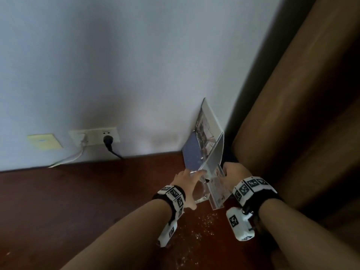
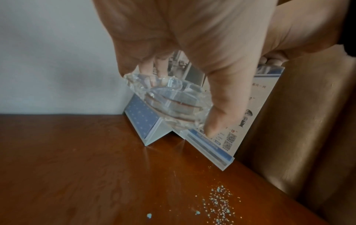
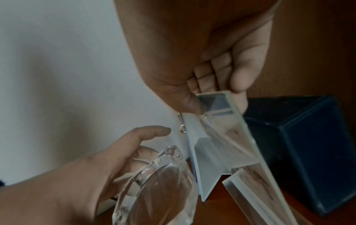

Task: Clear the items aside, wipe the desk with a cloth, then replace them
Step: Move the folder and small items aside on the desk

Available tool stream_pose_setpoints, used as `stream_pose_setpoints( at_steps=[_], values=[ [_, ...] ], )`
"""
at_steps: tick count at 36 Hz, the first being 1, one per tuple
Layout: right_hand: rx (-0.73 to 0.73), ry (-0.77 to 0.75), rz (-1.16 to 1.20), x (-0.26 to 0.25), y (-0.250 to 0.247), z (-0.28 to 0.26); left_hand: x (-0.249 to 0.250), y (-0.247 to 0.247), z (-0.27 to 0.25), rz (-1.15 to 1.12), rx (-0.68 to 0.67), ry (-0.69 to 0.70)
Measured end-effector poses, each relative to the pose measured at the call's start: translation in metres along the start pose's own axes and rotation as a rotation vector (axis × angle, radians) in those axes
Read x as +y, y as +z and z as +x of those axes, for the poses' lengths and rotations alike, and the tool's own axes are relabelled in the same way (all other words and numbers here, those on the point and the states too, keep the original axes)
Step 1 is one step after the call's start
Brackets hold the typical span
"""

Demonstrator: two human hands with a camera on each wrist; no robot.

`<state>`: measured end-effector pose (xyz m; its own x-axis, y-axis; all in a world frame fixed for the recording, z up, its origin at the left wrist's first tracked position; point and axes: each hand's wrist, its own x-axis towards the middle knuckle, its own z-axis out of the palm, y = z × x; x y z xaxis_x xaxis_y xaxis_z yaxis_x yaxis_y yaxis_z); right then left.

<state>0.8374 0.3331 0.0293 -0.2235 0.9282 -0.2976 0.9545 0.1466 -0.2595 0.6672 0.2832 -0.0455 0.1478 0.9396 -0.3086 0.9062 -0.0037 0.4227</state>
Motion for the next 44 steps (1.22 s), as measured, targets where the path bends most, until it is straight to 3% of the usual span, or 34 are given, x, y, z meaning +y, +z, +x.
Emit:
stream_pose_setpoints(
  at_steps=[10, 35, 44],
  values=[
    [0.007, 0.012, -0.015, 0.039, 0.007, 0.024, 0.025, 0.006, 0.022, 0.066, -0.054, 0.004],
    [-0.070, 0.000, -0.139, 0.034, 0.033, 0.068, 0.002, 0.030, 0.038, 0.020, -0.064, -0.062],
    [0.023, -0.038, -0.105, 0.042, 0.033, 0.070, 0.005, 0.043, 0.045, -0.006, -0.071, -0.047]
  ],
)
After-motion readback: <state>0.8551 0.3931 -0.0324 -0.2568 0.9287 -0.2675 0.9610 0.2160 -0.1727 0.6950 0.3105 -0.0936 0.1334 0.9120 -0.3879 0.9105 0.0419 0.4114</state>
